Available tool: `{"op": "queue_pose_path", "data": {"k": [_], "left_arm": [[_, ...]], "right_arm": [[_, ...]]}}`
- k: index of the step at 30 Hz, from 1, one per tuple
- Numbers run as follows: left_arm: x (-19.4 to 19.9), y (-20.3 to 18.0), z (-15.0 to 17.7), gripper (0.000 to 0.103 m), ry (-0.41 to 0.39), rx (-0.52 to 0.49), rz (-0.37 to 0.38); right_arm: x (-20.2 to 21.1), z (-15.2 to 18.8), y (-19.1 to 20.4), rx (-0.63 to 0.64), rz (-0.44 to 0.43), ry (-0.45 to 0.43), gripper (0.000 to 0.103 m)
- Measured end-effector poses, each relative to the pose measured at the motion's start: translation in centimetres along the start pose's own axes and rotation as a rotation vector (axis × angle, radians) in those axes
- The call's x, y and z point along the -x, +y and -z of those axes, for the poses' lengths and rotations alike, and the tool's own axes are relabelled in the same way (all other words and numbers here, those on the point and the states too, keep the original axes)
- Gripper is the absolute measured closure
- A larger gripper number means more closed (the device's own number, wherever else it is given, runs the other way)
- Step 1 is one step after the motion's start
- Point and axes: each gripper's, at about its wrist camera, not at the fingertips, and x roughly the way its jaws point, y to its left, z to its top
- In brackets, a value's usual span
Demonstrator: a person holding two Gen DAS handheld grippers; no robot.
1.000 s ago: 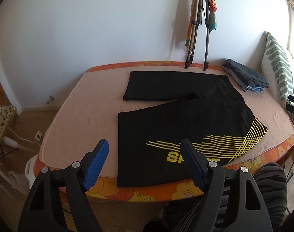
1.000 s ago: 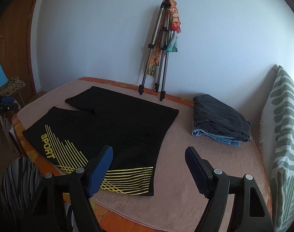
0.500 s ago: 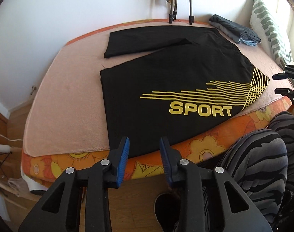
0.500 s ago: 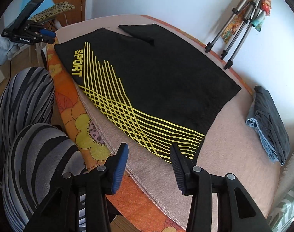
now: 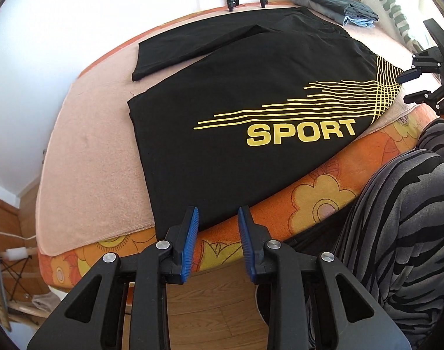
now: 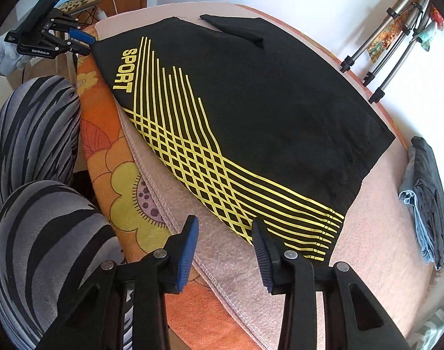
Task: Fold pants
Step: 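Move both tools toward the black pants' waistband edge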
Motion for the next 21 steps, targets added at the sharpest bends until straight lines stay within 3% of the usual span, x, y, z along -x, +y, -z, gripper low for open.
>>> {"op": "queue_pose_path", "data": {"k": [5, 10, 14, 21], "left_arm": [[-0.5, 0.5, 0.0, 0.077, 0.018, 0.009, 0.035], [0.0, 0.6, 0.0, 0.076, 0.002, -0.002, 0.058], [0.1, 0.0, -0.1, 0.066, 0.004, -0.044, 0.064], [-0.8, -1.0, -0.1, 0.064, 0.013, -0.109, 0.041]], "right_arm": [[-0.8, -0.4, 0.1, 0.039, 0.004, 0.018, 0.067], [-1.0, -0.8, 0.1, 0.047, 0.039, 0.020, 0.085], [-0.7, -1.2, 0.0, 0.047, 0.056, 0.007, 0.098], [0.3, -2.3, -1.0, 0.022, 0.080, -0.026, 0.103]]}}
